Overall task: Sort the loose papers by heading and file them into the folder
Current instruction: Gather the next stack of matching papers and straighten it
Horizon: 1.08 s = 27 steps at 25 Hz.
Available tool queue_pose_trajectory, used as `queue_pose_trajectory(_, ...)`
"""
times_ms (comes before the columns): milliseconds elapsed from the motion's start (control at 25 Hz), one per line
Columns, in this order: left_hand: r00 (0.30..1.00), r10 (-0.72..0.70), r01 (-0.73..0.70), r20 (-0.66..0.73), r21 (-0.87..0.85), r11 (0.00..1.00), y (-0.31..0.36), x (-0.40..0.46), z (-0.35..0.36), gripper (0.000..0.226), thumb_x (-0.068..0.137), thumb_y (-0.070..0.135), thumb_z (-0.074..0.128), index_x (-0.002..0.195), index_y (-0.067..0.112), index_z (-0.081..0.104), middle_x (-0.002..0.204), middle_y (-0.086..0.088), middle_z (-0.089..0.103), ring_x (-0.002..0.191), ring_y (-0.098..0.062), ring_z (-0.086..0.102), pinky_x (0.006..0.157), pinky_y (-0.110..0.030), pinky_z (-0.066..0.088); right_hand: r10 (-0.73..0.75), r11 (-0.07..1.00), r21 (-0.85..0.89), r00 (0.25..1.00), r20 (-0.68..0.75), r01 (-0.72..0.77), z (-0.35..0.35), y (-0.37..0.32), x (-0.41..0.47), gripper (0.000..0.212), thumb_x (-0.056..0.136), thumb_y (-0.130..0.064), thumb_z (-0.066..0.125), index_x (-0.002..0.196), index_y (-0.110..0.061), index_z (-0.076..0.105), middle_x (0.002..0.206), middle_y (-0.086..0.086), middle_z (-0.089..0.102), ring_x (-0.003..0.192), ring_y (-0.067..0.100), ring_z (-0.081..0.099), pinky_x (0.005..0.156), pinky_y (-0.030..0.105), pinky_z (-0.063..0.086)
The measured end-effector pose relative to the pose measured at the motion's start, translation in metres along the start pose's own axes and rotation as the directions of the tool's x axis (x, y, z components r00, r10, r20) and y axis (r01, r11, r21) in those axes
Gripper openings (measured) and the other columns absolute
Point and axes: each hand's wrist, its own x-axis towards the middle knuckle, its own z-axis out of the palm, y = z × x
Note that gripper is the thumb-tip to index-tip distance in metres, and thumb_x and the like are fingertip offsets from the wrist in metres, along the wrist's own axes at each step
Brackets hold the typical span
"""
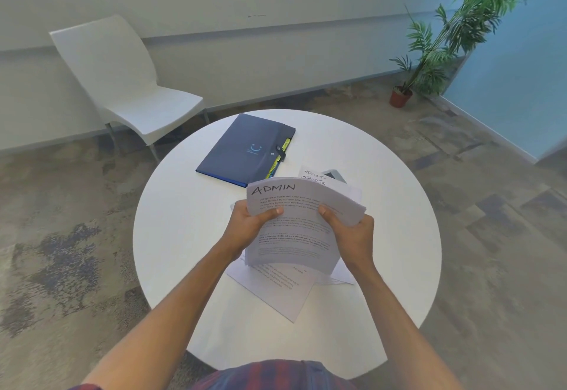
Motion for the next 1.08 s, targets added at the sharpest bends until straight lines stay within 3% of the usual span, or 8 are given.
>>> queue_pose_trajectory(160, 1.0, 0.004, -0.005, -0.002, -0.022, 1.0, -0.004, 0.0, -0.003, 0.027, 0.087, 0.017, 0.072, 0.114, 0.021, 0.071, 0.103, -0.003, 0.076, 0.095, -0.03, 0.07, 0.086, -0.052, 0.057, 0.001, 1.0, 0.002, 1.0, 0.021, -0.001, -0.002, 0.005, -0.001, 0.021, 0.083, -0.021, 0.081, 0.102, -0.015, 0.077, 0.09, -0.002, 0.079, 0.081, 0.019, 0.075, 0.07, 0.035, 0.062)
queue_pose_trajectory(360, 1.0, -0.026, 0.026, 0.012, -0.022, 0.999, -0.01, -0.004, 0.001, 0.048, 0.072, 0.033, 0.075, 0.118, 0.025, 0.067, 0.106, -0.001, 0.074, 0.099, -0.027, 0.068, 0.087, -0.053, 0.057, 0.012, 1.0, -0.01, 0.999, 0.035, -0.011, -0.001, 0.008, -0.001, 0.013, 0.083, -0.02, 0.08, 0.095, -0.022, 0.076, 0.087, -0.006, 0.079, 0.079, 0.016, 0.075, 0.069, 0.032, 0.061)
queue_pose_trajectory(520, 0.999, -0.046, 0.047, 0.01, -0.056, 0.997, -0.015, -0.004, 0.004, 0.038, 0.076, 0.023, 0.079, 0.113, 0.026, 0.068, 0.104, -0.001, 0.075, 0.098, -0.029, 0.069, 0.086, -0.053, 0.058, 0.047, 0.999, -0.014, 0.999, 0.021, -0.047, -0.003, 0.013, -0.001, 0.021, 0.08, -0.023, 0.083, 0.099, -0.015, 0.077, 0.091, -0.001, 0.079, 0.083, 0.018, 0.075, 0.075, 0.037, 0.062)
queue_pose_trajectory(680, 0.999, -0.042, 0.042, 0.003, -0.066, 0.997, -0.011, -0.003, 0.007, 0.047, 0.066, 0.031, 0.077, 0.112, 0.027, 0.068, 0.101, 0.0, 0.075, 0.096, -0.029, 0.07, 0.083, -0.053, 0.058, 0.061, 0.998, -0.028, 0.998, 0.005, -0.06, -0.005, 0.017, -0.004, 0.021, 0.079, -0.025, 0.083, 0.096, -0.015, 0.077, 0.088, -0.001, 0.079, 0.08, 0.019, 0.076, 0.071, 0.037, 0.061)
queue_pose_trajectory(880, 1.0, -0.023, 0.024, 0.019, -0.08, 0.996, -0.002, 0.002, 0.01, 0.049, 0.065, 0.028, 0.08, 0.113, 0.024, 0.069, 0.1, 0.001, 0.077, 0.093, -0.028, 0.072, 0.083, -0.051, 0.059, -0.013, 1.0, 0.011, 0.999, -0.037, 0.013, -0.007, 0.005, -0.006, 0.021, 0.078, -0.022, 0.085, 0.095, -0.014, 0.077, 0.084, -0.002, 0.079, 0.074, 0.017, 0.075, 0.062, 0.029, 0.058)
queue_pose_trajectory(1080, 1.0, -0.005, 0.007, 0.023, -0.064, 0.998, 0.005, 0.004, 0.012, 0.046, 0.066, 0.031, 0.078, 0.11, 0.018, 0.072, 0.099, -0.002, 0.077, 0.091, -0.031, 0.072, 0.083, -0.053, 0.058, -0.118, 0.99, 0.065, 0.991, -0.063, 0.123, -0.012, -0.009, -0.002, 0.026, 0.073, -0.018, 0.088, 0.095, -0.009, 0.075, 0.091, -0.001, 0.076, 0.078, 0.016, 0.072, 0.065, 0.027, 0.058)
